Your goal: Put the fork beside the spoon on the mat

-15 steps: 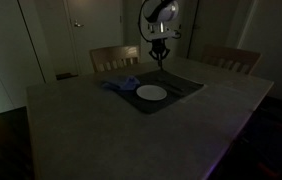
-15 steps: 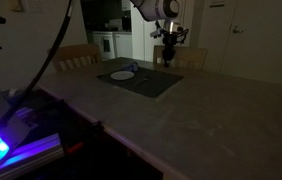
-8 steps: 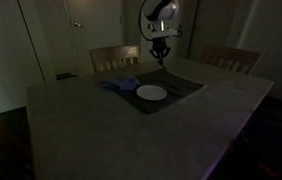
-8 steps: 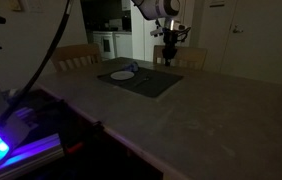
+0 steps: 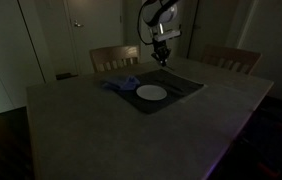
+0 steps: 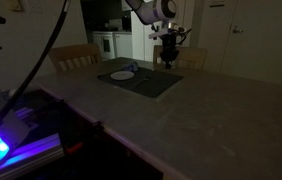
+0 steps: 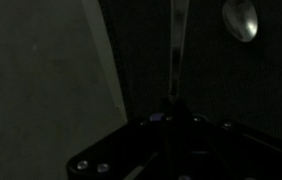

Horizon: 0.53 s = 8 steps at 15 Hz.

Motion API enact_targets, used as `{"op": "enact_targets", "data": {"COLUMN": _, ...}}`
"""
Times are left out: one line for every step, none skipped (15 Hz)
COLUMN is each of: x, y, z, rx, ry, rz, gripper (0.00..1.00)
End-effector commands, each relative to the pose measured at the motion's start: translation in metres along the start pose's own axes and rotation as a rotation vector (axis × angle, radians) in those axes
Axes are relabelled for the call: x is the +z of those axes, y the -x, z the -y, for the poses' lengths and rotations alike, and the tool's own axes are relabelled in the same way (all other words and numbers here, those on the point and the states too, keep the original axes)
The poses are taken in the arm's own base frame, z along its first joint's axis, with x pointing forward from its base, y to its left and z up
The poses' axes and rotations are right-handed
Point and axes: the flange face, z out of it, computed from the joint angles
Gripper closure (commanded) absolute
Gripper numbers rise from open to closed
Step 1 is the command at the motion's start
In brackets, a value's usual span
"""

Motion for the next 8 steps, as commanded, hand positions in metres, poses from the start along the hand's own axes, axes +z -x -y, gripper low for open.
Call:
{"op": "enact_targets", "data": {"x": 0.004, "y": 0.012, "z": -0.007, "rx": -0.154, "ry": 0.051, "rz": -0.017, "gripper": 0.98}}
{"op": "enact_targets", "data": {"x": 0.008, "y": 0.001, "z": -0.002, "rx": -0.087, "ry": 0.036, "rz": -0.005, "gripper": 0.98}}
{"op": "enact_targets", "data": {"x": 0.010, "y": 0.001, "z": -0.002, "rx": -0.092, "ry": 0.039, "rz": -0.004, "gripper": 0.93}}
{"op": "enact_targets", "data": {"x": 0.011, "y": 0.000, "z": -0.002, "rx": -0.090, "ry": 0.039, "rz": -0.004, "gripper": 0.93}}
{"op": "enact_targets", "data": {"x": 0.012, "y": 0.000, "z": -0.001, "rx": -0.090, "ry": 0.039, "rz": -0.004, "gripper": 0.93}}
{"op": "enact_targets", "data": {"x": 0.012, "y": 0.000, "z": -0.001, "rx": -0.090, "ry": 0.039, "rz": -0.004, "gripper": 0.93}}
{"op": "enact_targets", "data": {"x": 0.011, "y": 0.002, "z": 0.001, "rx": -0.105, "ry": 0.055, "rz": 0.016, "gripper": 0.98}}
{"op": "enact_targets", "data": {"x": 0.010, "y": 0.004, "z": 0.004, "rx": -0.106, "ry": 0.070, "rz": 0.024, "gripper": 0.98}}
